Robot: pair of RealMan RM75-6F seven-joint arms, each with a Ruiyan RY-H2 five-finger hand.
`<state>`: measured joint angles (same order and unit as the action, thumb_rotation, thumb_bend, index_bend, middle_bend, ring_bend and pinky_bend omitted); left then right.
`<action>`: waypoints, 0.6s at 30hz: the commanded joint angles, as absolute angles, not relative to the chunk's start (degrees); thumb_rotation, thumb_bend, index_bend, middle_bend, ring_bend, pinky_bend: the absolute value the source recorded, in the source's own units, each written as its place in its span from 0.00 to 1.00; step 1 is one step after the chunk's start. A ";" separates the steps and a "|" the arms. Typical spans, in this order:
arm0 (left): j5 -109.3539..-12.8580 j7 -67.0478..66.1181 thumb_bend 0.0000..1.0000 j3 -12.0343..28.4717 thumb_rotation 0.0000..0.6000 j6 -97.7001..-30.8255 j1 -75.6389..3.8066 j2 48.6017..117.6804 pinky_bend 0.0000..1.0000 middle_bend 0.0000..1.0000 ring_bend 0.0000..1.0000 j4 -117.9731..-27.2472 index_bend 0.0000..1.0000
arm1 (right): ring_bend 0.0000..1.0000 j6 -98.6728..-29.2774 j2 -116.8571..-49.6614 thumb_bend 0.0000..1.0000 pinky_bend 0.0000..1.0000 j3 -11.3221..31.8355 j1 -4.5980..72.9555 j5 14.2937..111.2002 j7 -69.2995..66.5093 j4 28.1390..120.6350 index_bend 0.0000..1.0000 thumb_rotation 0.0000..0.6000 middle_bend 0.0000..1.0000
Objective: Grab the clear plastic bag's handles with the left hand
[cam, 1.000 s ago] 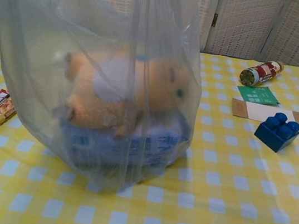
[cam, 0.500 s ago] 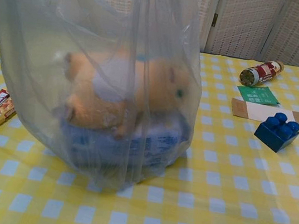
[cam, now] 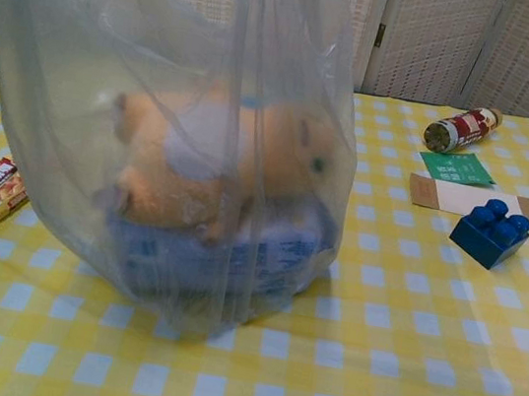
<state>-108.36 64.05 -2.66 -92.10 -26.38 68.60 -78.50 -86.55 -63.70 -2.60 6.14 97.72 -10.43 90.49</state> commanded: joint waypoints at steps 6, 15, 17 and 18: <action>-108.03 59.43 0.12 -1.27 1.00 -92.79 -27.97 72.01 0.00 0.09 0.00 -76.00 0.19 | 0.00 -86.00 -63.38 0.27 0.00 -2.66 6.11 97.16 -10.30 90.75 0.00 1.00 0.00; -107.83 56.01 0.12 -1.27 1.00 -92.38 -29.25 73.37 0.00 0.13 0.04 -76.71 0.22 | 0.00 -86.84 -63.25 0.27 0.00 -2.72 5.80 97.56 -11.54 90.33 0.00 1.00 0.00; -107.92 55.85 0.12 -1.33 1.00 -92.32 -29.48 73.38 0.00 0.13 0.04 -77.02 0.22 | 0.00 -86.90 -63.18 0.27 0.00 -2.74 5.78 97.61 -11.78 90.30 0.00 1.00 0.00; -108.20 55.61 0.12 -1.41 1.00 -92.31 -29.74 73.39 0.00 0.13 0.04 -77.40 0.22 | 0.00 -87.07 -63.09 0.27 0.00 -2.74 5.72 97.66 -11.97 90.30 0.00 1.00 0.00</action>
<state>-107.98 55.81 -1.34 -92.35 -29.52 73.36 -77.13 -86.95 -63.15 -2.74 5.76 97.62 -11.86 90.31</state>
